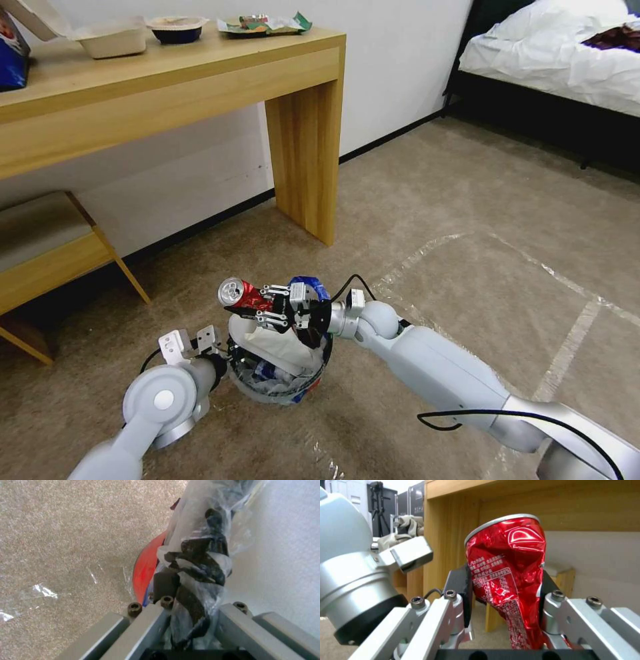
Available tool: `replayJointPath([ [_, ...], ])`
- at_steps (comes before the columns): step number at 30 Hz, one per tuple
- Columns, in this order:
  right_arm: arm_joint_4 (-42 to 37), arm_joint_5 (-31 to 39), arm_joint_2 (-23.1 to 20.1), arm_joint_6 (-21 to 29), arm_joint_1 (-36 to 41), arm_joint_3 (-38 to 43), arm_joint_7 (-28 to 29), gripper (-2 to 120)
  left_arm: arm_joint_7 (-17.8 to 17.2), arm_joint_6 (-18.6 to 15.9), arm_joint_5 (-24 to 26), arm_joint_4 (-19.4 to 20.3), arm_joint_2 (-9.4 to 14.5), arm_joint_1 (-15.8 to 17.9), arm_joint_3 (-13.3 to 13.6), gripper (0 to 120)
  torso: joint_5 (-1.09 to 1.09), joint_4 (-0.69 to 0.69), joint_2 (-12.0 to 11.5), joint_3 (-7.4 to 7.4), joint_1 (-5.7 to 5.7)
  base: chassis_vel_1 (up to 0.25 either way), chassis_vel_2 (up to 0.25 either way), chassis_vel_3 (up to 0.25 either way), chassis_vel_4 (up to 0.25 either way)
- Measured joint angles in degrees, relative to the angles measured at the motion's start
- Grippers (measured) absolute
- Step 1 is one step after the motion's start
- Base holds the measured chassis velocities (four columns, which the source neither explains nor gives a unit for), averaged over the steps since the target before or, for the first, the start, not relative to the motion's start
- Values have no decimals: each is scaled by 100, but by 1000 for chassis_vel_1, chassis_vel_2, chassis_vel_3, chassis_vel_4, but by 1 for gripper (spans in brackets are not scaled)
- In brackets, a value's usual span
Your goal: Pick up the trash bin and place the garbage on the floor into it.
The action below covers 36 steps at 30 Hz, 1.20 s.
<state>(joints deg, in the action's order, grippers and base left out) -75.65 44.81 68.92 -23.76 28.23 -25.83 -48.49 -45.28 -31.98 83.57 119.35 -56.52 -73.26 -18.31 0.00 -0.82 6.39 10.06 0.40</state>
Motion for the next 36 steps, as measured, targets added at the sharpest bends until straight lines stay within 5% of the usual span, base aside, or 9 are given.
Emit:
replayJointPath([
  [36, 839, -424, -49, -327, 44, 288, -218, 29, 25, 68, 39, 112, 29, 38, -48, 0, 1, -4, 0, 0, 0, 0, 0, 0, 0],
])
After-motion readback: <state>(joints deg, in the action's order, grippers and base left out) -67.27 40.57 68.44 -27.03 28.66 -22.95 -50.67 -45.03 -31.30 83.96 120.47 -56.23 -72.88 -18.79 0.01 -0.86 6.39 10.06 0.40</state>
